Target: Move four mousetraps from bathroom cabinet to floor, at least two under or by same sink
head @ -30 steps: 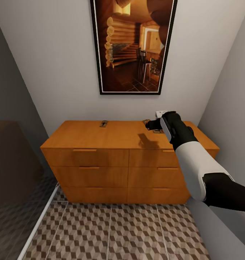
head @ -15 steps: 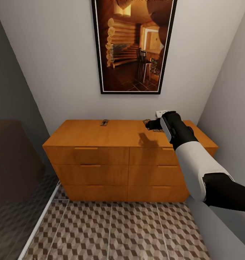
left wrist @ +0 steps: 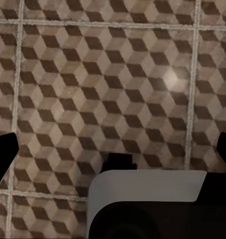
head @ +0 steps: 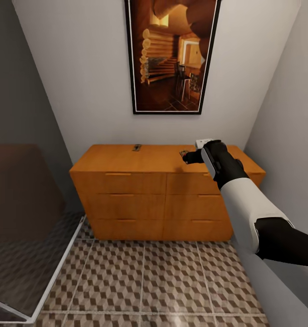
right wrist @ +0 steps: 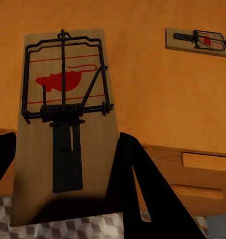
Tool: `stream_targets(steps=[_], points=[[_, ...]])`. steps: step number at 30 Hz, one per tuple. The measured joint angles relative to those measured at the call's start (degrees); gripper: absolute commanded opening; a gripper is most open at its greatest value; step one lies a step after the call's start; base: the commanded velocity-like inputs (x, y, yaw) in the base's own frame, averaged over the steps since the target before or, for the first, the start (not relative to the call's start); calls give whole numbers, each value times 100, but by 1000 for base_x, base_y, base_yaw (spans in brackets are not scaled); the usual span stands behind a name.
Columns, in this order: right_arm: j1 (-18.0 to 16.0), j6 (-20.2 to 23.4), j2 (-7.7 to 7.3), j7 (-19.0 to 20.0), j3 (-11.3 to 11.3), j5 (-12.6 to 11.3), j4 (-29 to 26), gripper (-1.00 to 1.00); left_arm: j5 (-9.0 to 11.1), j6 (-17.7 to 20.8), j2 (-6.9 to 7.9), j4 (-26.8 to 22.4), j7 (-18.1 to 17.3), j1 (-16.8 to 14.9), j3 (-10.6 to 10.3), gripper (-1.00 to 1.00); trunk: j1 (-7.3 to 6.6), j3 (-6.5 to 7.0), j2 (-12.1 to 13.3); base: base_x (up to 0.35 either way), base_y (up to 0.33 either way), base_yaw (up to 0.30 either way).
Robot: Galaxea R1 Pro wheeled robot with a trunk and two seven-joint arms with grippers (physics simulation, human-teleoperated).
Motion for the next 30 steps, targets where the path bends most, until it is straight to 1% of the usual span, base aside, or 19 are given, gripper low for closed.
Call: stream_targets(steps=[9, 18, 23, 27, 29, 30], points=[[0, -6, -8, 9, 0, -3, 57, -100, 0, 0, 0, 0, 0, 0, 0, 100, 0, 0, 0, -311, 83, 0], [0, -22, -25, 20, 1, -7, 228, -100, 0, 0, -1, 0, 0, 0, 0, 100, 0, 0, 0, -311, 81, 0], [0, -77, -34, 21, -1, -4, 551, -100, 0, 0, 5, 0, 0, 0, 0, 100, 0, 0, 0, -306, 73, 0], [0, -440, -41, 23, -5, -2, 1051, -100, 0, 0, -3, 0, 0, 0, 0, 100, -1, 0, 0, -225, 23, 0], [0, -724, -47, 26, -8, -4, 1413, -100, 0, 0, -1, 0, 0, 0, -1, 100, -2, 0, 0, -114, 9, 0], [1, -949, -50, 29, -6, -7, 1713, -100, 0, 0, -2, -1, 0, 0, -1, 100, -2, -1, 0, -57, 4, 0]])
